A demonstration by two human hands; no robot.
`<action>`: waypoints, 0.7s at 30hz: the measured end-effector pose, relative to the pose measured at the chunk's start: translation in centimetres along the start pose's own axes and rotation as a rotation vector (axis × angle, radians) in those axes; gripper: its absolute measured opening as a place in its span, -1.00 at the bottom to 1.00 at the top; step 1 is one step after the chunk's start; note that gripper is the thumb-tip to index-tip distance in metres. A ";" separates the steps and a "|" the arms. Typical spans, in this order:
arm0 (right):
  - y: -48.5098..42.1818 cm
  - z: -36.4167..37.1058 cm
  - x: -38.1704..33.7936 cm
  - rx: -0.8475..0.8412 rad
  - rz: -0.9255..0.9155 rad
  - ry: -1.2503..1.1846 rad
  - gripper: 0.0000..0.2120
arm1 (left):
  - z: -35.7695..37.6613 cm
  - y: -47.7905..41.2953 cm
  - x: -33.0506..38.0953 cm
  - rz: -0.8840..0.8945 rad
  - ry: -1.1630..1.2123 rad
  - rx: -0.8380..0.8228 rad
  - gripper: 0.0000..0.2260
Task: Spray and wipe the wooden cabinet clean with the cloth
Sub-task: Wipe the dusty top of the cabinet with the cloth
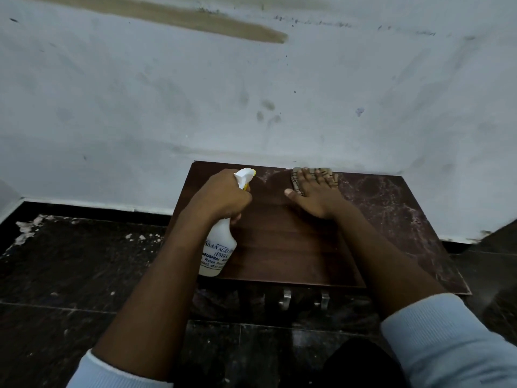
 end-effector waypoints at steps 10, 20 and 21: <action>-1.4 -0.7 -7.1 -0.009 -0.062 0.022 -0.10 | -1.0 0.4 -0.5 0.022 0.032 0.060 -0.82; -1.2 -1.1 -5.8 -0.047 -0.125 0.090 -0.15 | -3.1 1.5 -1.4 0.011 0.110 0.104 -0.79; -1.7 -1.3 -7.1 -0.051 -0.084 0.084 -0.13 | -3.1 1.7 -1.4 0.012 0.107 0.105 -0.76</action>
Point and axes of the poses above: each hand's wrist, its own y-axis away from the middle knuckle, its own z-axis out of the palm, x = y × z, the point moved 5 cm from there along -y, towards the middle knuckle, and after that the axes turned 12 degrees about z, right-handed, at the moved point
